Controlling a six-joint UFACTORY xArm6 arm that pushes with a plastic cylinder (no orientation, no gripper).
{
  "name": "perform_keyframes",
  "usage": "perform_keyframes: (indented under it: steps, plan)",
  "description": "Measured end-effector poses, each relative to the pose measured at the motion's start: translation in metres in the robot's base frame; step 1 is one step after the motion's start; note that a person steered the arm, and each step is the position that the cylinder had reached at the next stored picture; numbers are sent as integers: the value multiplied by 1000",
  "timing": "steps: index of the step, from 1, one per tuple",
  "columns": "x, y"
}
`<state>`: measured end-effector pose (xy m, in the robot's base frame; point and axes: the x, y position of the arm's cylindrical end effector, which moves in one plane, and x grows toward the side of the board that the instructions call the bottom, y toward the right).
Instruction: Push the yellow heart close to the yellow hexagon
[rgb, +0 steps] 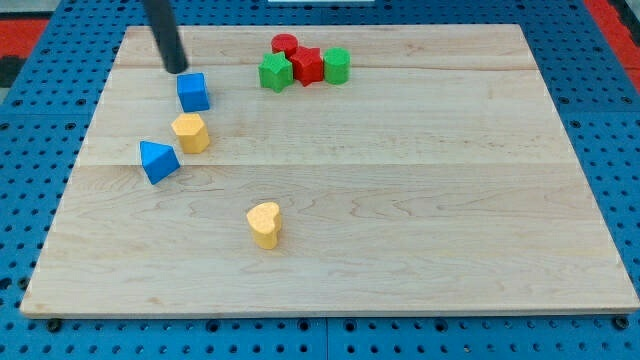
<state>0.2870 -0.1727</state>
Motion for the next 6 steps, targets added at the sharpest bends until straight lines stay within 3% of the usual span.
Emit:
perform_keyframes:
  steps: [1, 2, 3, 5, 6]
  plan:
    - [89, 44]
    - [115, 51]
    - [124, 107]
    - [246, 236]
    - [283, 181]
